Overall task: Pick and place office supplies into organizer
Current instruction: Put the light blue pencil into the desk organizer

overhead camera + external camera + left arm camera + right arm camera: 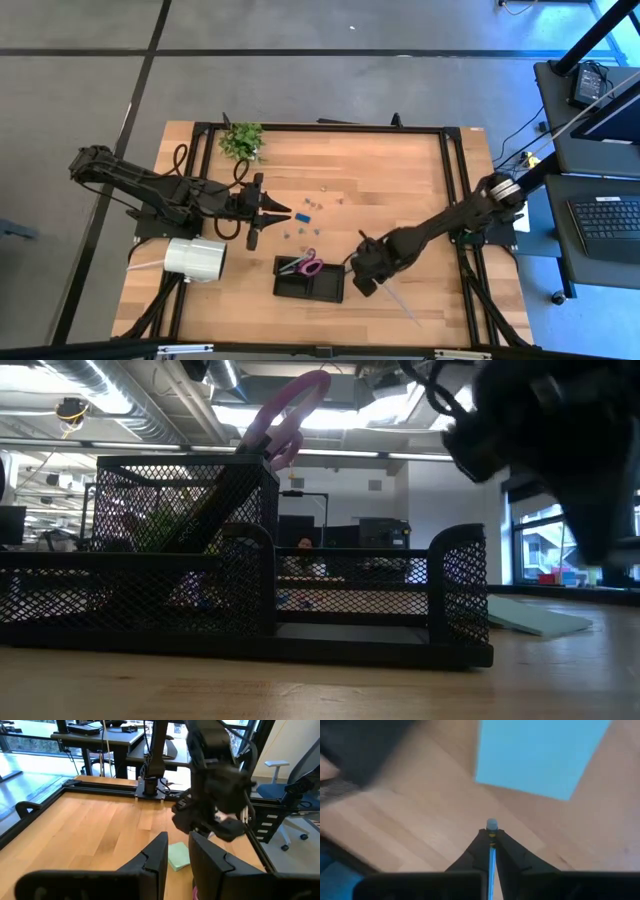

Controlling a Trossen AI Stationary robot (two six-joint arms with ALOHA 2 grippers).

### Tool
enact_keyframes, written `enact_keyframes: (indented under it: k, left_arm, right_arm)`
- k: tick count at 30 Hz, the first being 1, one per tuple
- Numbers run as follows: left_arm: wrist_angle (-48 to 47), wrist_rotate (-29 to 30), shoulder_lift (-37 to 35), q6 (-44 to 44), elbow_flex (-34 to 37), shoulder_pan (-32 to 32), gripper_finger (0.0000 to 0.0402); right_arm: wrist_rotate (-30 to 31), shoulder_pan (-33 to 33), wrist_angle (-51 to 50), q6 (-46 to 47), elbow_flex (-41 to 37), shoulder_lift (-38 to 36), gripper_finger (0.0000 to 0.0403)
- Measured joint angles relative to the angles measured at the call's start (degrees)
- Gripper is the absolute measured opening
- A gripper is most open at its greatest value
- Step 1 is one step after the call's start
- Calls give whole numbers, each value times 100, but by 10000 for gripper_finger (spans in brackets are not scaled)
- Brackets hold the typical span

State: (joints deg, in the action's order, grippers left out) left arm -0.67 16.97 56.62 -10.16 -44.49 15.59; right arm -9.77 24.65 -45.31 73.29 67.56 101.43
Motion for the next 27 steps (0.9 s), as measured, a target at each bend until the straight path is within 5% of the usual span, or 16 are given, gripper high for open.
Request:
enact_keyframes:
  k: [5, 15, 27]
  left_arm:
    - [7, 18, 0, -73, 0, 1, 72]
    - [66, 356, 2, -215, 2, -64, 72]
    - [858, -972, 94, -508, 2, -813, 105]
  right_arm:
    - [182, -318, 299, -624, -1, -732, 17]
    - [2091, -1228, 1444, -2342, -1, -2289, 17]
    - [2239, -2216, 4272, -5406, 7, -2838, 17]
